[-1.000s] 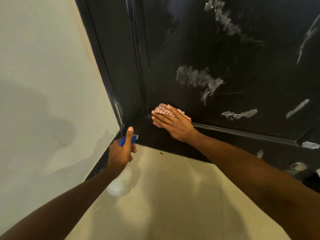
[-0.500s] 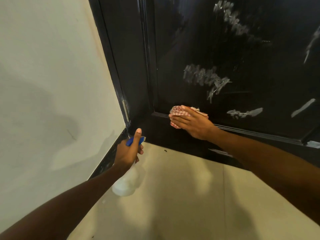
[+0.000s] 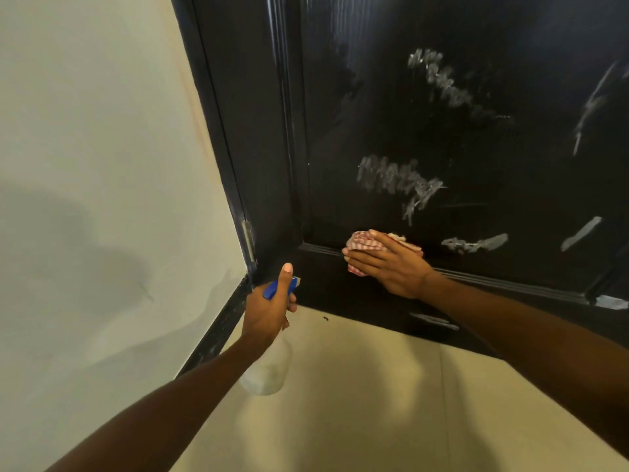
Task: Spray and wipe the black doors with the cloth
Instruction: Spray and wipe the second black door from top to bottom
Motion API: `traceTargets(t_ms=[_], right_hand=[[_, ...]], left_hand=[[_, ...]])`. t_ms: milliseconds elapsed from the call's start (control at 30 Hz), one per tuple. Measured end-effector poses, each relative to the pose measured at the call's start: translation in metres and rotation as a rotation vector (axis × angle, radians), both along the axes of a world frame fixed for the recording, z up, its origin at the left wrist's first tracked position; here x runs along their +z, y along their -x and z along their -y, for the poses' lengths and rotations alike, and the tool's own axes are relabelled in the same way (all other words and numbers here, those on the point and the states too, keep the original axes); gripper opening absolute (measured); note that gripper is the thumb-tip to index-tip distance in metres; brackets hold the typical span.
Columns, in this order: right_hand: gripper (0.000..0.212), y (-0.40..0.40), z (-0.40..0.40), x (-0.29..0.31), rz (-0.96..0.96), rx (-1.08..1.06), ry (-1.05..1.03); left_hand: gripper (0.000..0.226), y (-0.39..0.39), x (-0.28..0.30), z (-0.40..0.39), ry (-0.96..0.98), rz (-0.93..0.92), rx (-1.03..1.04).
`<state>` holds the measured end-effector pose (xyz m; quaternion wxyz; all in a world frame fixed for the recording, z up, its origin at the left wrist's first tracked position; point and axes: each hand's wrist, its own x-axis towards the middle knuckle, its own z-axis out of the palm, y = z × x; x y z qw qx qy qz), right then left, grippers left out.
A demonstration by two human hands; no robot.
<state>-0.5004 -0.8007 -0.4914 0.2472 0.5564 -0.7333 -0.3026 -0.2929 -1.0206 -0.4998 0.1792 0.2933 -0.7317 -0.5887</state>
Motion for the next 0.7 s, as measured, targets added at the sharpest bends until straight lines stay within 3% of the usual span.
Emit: traceTargets(t_ms=[200,467,700], right_hand=[[0.071,-0.023,0.116,0.010,-0.081,-0.109,0.012],[0.071,-0.027,0.124,0.030,-0.053,-0.113,0.017],[0.083,-0.017,0.137,0.086,0.008,-0.034,0.353]], left_hand=[[0.065,-0.024,0.015,0.020,0.013,-0.055,0.072],[0.075,-0.041,0.042,0.027,0.012,-0.089,0.144],[0.068,-0.008,0.118,0.017,-0.064,-0.278,0.218]])
